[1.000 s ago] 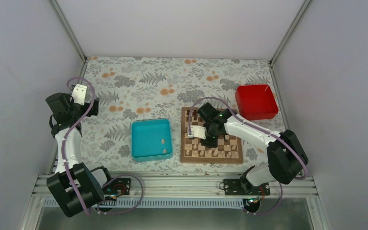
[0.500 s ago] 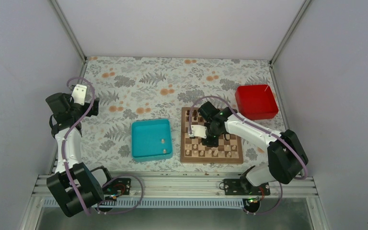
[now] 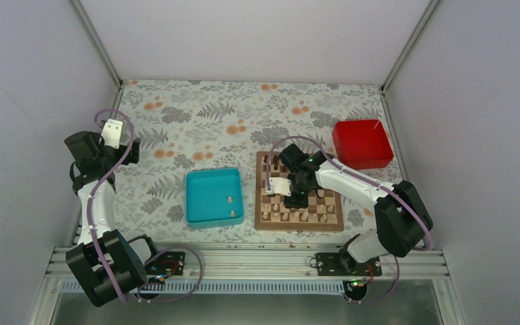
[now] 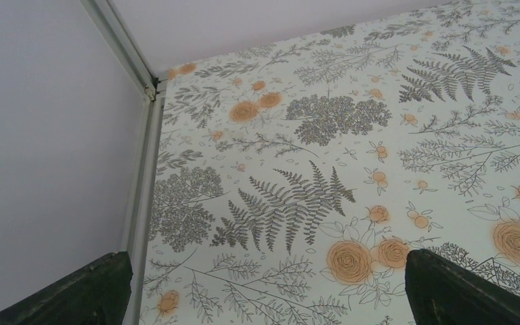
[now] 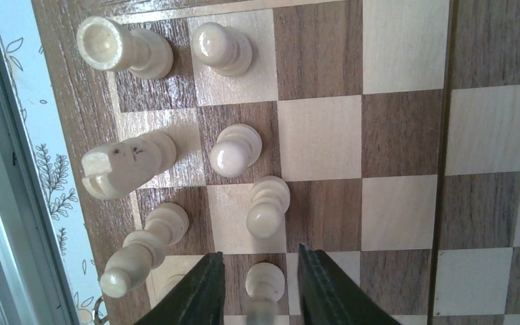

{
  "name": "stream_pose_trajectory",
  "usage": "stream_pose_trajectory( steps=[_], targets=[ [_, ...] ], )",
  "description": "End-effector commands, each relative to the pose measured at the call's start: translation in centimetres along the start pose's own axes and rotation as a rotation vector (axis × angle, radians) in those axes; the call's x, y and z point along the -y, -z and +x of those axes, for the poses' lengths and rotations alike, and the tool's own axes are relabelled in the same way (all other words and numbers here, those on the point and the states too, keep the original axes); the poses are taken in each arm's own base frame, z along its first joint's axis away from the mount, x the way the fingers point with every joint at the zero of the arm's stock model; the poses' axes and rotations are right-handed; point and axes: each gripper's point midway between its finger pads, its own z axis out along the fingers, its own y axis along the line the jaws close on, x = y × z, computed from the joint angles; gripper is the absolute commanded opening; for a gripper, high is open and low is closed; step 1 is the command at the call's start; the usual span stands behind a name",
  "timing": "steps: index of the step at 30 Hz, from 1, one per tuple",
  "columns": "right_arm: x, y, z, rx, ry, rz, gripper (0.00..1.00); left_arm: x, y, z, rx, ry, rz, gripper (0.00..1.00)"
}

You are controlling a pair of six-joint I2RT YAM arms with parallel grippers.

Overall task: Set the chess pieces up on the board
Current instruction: Place the chess piece on the chessboard.

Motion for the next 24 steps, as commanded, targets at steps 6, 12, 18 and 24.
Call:
stream_pose_trajectory(
  steps=[6, 12, 18, 24],
  targets=[
    [0.9, 1.1, -0.1, 0.018, -0.004, 0.057, 0.34, -0.5, 0.2, -0.8, 0.025, -0.013, -0.015, 1.0],
    [1.2, 1.8, 0.0, 0.029, -0.01, 0.085, 0.34, -0.5, 0.1, -0.8, 0.026, -0.013, -0.012, 1.0],
    [1.1, 2.4, -1.4, 0.073, -0.002, 0.047, 0.35, -0.5, 0.1, -0.9, 0.026, -0.013, -0.012, 1.0],
    [0.8, 1.7, -2.3, 0.075, 0.011, 0.011, 0.35, -0.5, 0.1, -0.8, 0.025, -0.013, -0.014, 1.0]
  ],
)
